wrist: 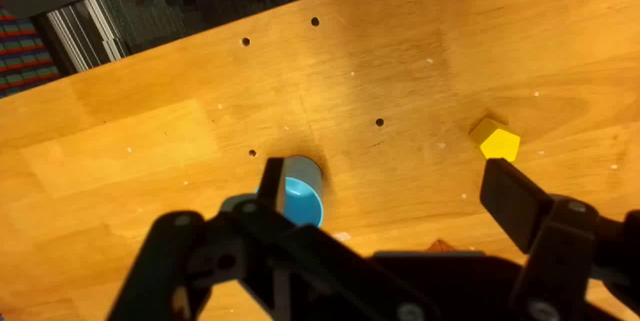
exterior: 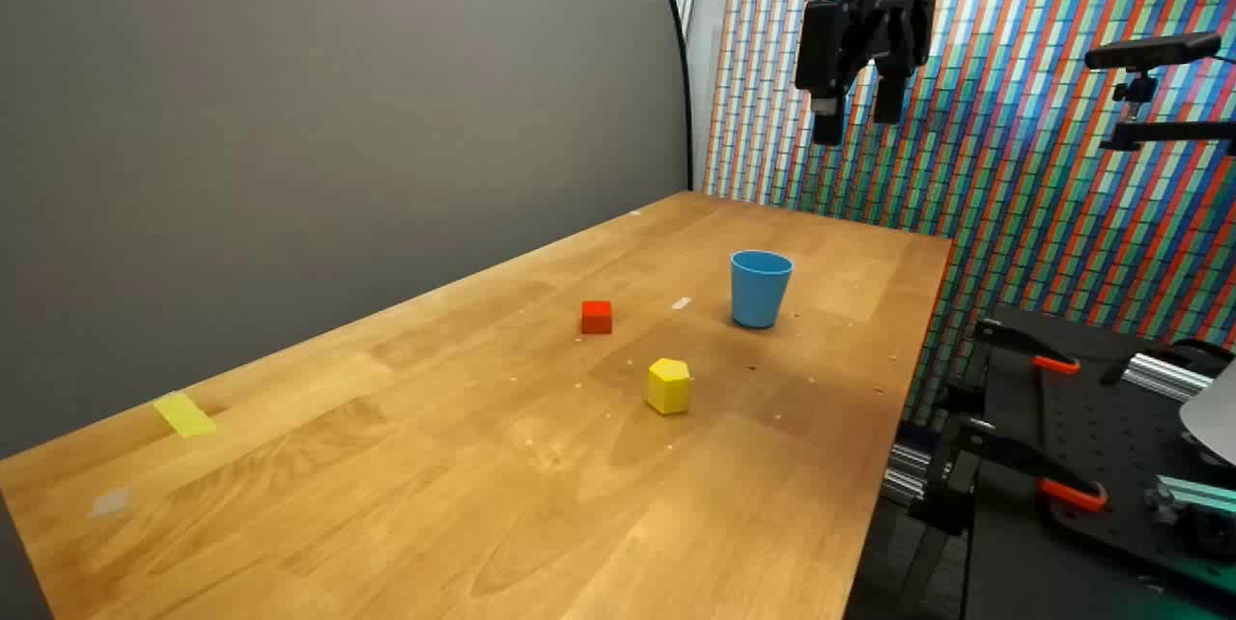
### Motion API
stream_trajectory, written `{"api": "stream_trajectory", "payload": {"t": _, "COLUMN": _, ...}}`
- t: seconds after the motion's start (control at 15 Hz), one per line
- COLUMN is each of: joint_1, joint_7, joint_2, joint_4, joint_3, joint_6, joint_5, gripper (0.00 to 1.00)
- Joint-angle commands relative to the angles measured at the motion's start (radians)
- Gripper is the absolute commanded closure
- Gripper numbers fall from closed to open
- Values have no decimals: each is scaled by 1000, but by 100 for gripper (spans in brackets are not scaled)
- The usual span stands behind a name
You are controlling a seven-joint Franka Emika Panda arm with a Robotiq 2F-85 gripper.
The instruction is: Pick up the yellow block from the table and put it in the light blue cup.
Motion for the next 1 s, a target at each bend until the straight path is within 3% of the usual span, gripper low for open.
{"api": "stream_trajectory", "payload": {"t": 0.0, "joint_1": 24, "joint_7": 9, "joint_2": 3, "joint_4": 2, "joint_3": -24, "joint_6": -1, "joint_5": -12, "gripper": 0}}
{"api": "stream_trajectory", "payload": {"t": 0.6, "joint_1": 24, "joint_7": 9, "joint_2": 3, "joint_4": 4, "joint_3": -24, "joint_6": -1, "joint_5": -12, "gripper": 0}}
{"api": "stream_trajectory", "payload": {"t": 0.93, "joint_1": 34, "joint_7": 37, "joint_2": 236, "joint_4": 46, "joint_3": -8, "joint_6": 236, "joint_5": 14, "gripper": 0}}
